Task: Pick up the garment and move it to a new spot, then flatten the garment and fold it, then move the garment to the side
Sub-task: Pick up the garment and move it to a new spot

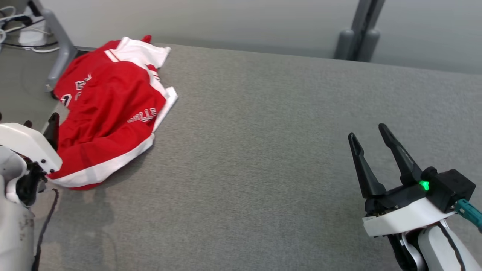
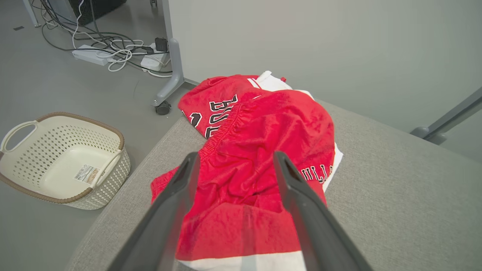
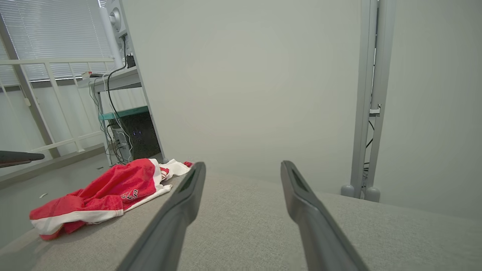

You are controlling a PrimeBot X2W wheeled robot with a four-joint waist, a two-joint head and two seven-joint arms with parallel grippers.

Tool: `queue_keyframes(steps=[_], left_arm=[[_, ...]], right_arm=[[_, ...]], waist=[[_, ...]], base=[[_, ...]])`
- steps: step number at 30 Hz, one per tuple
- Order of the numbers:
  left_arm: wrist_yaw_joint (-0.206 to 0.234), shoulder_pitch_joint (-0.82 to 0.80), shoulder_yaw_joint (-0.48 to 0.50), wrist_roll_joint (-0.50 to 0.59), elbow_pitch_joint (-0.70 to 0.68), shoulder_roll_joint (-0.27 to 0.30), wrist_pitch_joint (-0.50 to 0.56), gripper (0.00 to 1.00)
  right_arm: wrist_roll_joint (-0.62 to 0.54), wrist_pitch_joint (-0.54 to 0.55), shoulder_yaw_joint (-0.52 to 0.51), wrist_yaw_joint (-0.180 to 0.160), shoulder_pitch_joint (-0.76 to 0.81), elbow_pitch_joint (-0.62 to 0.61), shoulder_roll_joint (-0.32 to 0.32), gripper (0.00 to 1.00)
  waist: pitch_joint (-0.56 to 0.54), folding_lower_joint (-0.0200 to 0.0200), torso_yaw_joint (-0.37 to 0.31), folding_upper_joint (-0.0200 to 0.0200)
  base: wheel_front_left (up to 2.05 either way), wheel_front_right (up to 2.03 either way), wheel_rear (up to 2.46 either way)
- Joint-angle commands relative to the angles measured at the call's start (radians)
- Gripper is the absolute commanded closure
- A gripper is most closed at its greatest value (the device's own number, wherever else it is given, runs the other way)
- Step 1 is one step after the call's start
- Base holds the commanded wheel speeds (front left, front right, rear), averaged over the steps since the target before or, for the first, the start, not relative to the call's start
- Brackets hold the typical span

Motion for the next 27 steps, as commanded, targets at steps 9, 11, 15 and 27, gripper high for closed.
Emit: queue_keyframes(steps=[9,11,15,27], left_arm=[[0.001,-0.083,0.001,-0.023,0.213,0.036,0.038,0.00],[-0.002,-0.088,0.002,-0.029,0.254,0.040,0.050,0.00],[-0.007,-0.090,-0.003,-0.042,0.332,0.031,0.084,0.00],[-0.020,-0.111,-0.032,-0.051,0.452,0.009,0.142,0.00]], right_arm=[[0.025,-0.005,-0.009,0.001,-0.054,-0.020,-0.034,0.00],[0.027,-0.005,-0.012,0.001,-0.060,-0.022,-0.036,0.00],[0.030,-0.005,-0.012,0.002,-0.065,-0.026,-0.041,0.00],[0.032,-0.005,-0.020,0.002,-0.086,-0.040,-0.066,0.00]], waist=[[0.104,0.0000,-0.116,-0.0001],[0.113,0.0000,-0.124,-0.0001],[0.134,0.0000,-0.134,-0.0001],[0.193,0.0000,-0.131,-0.0001]], base=[[0.00,0.00,0.00],[0.00,0.00,0.00],[0.00,0.00,0.00],[0.00,0.00,0.00]])
